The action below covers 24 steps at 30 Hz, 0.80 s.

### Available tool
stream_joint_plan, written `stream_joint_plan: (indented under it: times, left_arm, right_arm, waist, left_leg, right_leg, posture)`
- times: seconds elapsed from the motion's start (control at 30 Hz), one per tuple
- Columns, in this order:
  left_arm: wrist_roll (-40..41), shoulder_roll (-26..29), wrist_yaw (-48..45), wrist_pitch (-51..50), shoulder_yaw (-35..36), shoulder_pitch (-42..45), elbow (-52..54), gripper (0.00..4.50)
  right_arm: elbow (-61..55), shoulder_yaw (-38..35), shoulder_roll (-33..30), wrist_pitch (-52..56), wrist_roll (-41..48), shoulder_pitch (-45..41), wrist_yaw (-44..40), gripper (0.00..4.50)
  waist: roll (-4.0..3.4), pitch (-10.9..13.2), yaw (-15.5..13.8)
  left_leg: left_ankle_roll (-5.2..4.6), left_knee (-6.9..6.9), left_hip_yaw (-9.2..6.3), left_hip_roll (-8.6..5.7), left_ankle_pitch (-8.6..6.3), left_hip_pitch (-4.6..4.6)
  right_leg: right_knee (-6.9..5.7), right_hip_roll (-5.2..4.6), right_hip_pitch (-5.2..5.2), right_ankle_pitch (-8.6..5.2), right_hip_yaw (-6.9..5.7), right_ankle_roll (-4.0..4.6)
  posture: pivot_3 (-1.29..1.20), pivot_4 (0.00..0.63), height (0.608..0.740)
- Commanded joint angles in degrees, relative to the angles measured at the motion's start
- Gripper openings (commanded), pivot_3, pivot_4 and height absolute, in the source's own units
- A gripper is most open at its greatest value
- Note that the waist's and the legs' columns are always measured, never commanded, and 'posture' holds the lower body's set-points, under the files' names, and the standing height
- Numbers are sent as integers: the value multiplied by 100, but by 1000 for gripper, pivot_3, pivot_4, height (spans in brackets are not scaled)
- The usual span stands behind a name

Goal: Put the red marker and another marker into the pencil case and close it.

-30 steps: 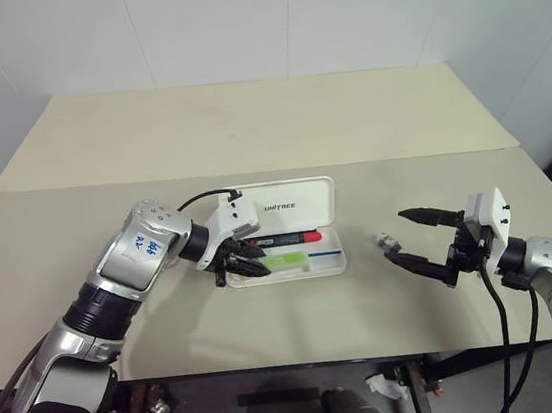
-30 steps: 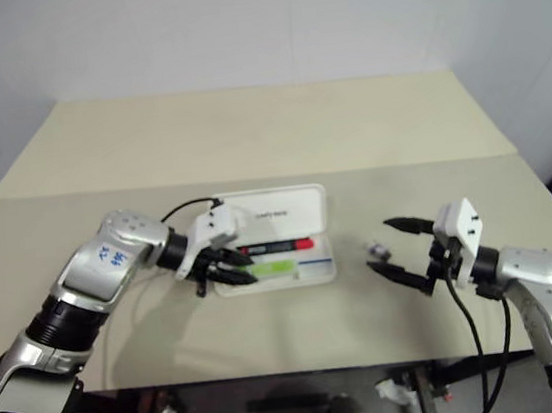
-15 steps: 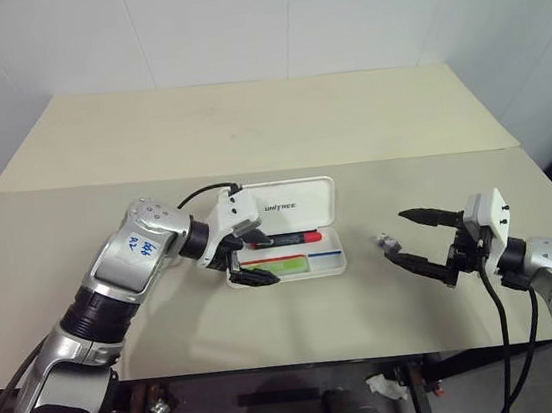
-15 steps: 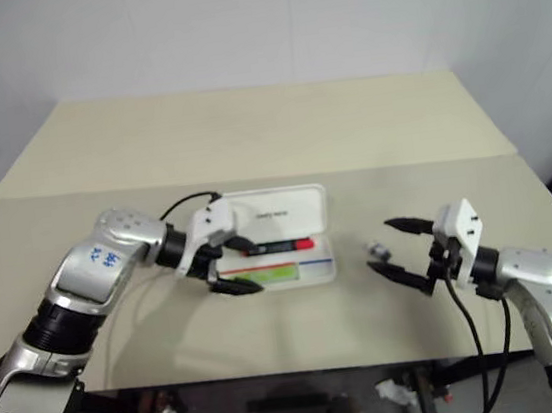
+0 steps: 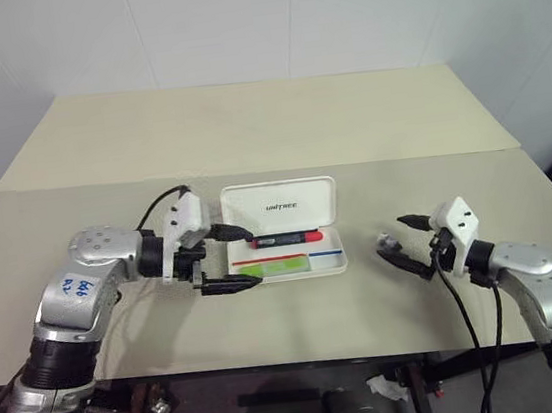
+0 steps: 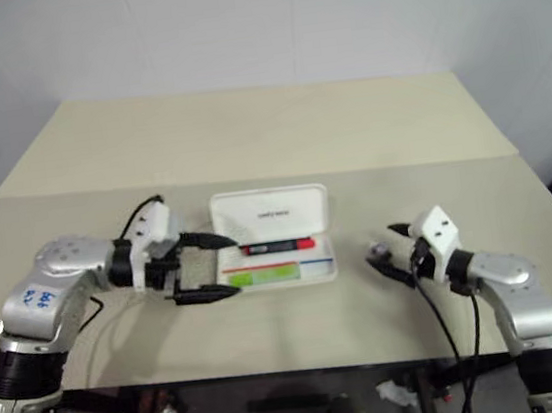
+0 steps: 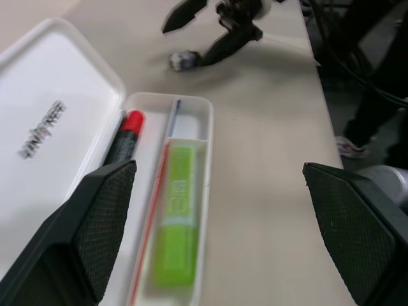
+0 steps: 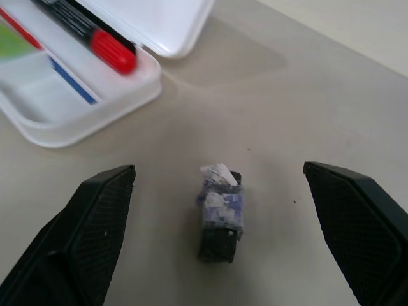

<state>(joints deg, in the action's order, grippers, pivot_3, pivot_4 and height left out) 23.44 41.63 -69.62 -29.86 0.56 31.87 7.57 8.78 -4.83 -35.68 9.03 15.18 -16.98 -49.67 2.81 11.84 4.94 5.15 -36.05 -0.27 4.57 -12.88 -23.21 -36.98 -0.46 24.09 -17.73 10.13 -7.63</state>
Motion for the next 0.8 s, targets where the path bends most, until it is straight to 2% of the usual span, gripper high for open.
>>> stream_joint_plan:
  times: [0.03,0.2,0.43,0.67,0.8]
  left_arm:
    - [369,7,-26,268,509,-79,-86,4488]
    - [757,122,-225,512,1047,-459,-194,4488]
    - [1115,601,-871,628,1546,-1092,-436,4488]
    - [1070,688,-1309,1496,1867,-1252,-1131,4488]
    - [969,746,-1410,1911,1887,-1135,-1553,4500]
  right_arm:
    - [214,0,27,-119,-99,-155,74,4500]
    - [738,104,161,-141,-320,-392,190,4500]
    - [948,164,191,1,-347,-482,142,4500]
    - [732,154,170,123,-269,-347,63,4500]
    - [636,180,166,197,-282,-305,55,3302]
  waist:
    - [0,0,0]
    - [0,0,55]
    - [1,0,168]
    - [5,-3,174]
    - [6,-4,180]
  left_leg:
    - [0,0,0,0,0,0]
    - [0,4,4,1,0,3]
    - [-5,0,3,1,3,13]
    - [-5,4,2,2,3,33]
    - [-5,20,3,3,2,32]
  right_leg:
    - [0,0,0,0,0,0]
    - [-1,0,0,2,0,-3]
    - [11,0,-15,5,1,18]
    - [52,-5,-47,12,0,30]
    - [68,-7,-47,12,-2,30]
  posture:
    - [0,150,740]
    - [0,150,740]
    - [0,150,740]
    - [0,150,740]
    - [0,150,740]
